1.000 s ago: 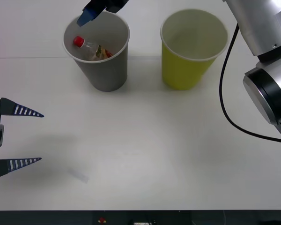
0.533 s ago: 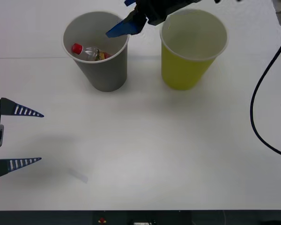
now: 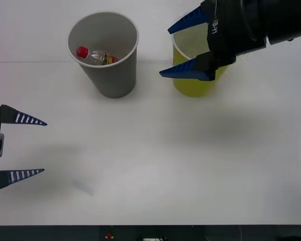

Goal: Put the can into the green bin and the plastic bottle into the gray bin

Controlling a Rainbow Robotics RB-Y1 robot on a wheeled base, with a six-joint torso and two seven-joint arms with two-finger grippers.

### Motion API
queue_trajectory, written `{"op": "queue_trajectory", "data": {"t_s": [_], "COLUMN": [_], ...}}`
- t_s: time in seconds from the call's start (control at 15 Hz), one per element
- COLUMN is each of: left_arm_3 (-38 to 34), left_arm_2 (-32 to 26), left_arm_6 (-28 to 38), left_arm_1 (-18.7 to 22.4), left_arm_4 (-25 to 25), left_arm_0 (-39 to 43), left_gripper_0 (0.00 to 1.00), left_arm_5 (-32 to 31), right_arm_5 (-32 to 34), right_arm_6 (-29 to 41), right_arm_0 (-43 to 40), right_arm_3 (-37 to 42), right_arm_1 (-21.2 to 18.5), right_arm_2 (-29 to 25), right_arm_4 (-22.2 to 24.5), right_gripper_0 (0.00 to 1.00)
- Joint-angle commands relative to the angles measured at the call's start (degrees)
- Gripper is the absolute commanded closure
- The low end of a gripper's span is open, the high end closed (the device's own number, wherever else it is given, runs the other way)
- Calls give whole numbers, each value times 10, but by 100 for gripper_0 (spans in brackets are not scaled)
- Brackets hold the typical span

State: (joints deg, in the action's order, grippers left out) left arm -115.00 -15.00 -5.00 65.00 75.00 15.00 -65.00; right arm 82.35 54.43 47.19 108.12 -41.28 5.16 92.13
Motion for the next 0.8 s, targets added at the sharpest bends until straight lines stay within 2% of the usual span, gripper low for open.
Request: {"op": "queue_trajectory", "data": {"t_s": [0.07, 0.33, 0.6, 0.8], "left_arm_3": [0, 0, 0, 0], "left_arm_2": [0, 0, 0, 0], "left_arm_6": [0, 0, 0, 0], "left_arm_1": [0, 0, 0, 0], "left_arm_4": [0, 0, 0, 0], "left_arm_0": [0, 0, 0, 0], "left_gripper_0": [0, 0, 0, 0], "left_arm_5": [0, 0, 0, 0], "right_arm_5": [0, 0, 0, 0], "right_arm_6": [-74, -136, -146, -158], "right_arm_0": [-51, -116, -185, -246], "right_arm_3": [17, 45, 88, 111], "right_arm_1": [-54, -125, -180, -203], "right_arm_2": [-19, -35, -63, -101], "right_arm_4": [-69, -129, -151, -157], "right_gripper_0": [0, 0, 0, 0]}}
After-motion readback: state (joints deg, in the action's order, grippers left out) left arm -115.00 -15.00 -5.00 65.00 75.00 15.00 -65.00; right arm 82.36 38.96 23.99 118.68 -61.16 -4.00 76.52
